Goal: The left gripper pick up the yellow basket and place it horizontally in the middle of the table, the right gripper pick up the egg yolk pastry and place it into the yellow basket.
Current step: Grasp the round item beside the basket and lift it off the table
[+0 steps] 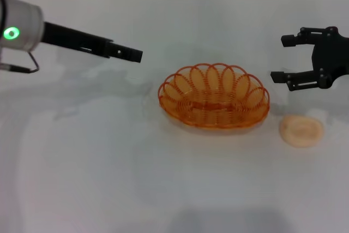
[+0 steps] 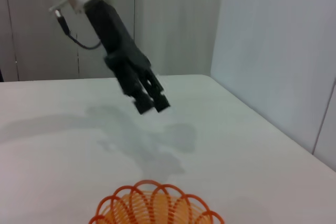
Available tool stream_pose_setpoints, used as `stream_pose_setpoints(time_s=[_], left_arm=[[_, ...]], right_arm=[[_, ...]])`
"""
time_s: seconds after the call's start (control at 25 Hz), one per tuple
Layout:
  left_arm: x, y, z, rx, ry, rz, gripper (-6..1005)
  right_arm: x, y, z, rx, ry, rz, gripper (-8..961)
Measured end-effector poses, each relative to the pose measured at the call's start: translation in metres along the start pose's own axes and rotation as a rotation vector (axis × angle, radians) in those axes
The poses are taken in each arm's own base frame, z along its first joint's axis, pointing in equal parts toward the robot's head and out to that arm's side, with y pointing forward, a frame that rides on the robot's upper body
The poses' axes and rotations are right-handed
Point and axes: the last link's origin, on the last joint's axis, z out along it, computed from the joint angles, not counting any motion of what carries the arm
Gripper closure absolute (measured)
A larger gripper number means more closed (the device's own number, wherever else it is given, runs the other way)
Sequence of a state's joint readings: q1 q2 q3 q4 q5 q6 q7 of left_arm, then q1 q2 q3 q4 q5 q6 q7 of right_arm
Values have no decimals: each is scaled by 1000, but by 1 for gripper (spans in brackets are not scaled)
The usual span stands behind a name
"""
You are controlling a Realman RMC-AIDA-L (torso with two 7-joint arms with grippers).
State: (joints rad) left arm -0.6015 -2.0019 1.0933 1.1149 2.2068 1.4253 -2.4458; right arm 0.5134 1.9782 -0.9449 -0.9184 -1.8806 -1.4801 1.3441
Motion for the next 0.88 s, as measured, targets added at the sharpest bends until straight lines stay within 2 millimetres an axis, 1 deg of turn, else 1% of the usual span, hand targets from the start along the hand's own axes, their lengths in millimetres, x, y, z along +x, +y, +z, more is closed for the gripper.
stream_pose_setpoints(time_s=[0.16,0.28,0.48,0.64,0.88], left_arm=[[-15,-2,-16,-98,26,115,168],[-28,-6,-22,-118,11,194,168],[-56,-15,-30,-124,-5,316,168],[-80,-14,-29,-137,12,415,168],[-106,-22,-39,-82,133,556,169]], right_arm=[[1,-1,-3,8,-2,6,124],[1,-1,-6,14,-11,15,124],[2,-1,-7,15,-17,34,124],[2,-1,-8,16,-15,46,124],[2,-3,-12,17,-17,53,125]])
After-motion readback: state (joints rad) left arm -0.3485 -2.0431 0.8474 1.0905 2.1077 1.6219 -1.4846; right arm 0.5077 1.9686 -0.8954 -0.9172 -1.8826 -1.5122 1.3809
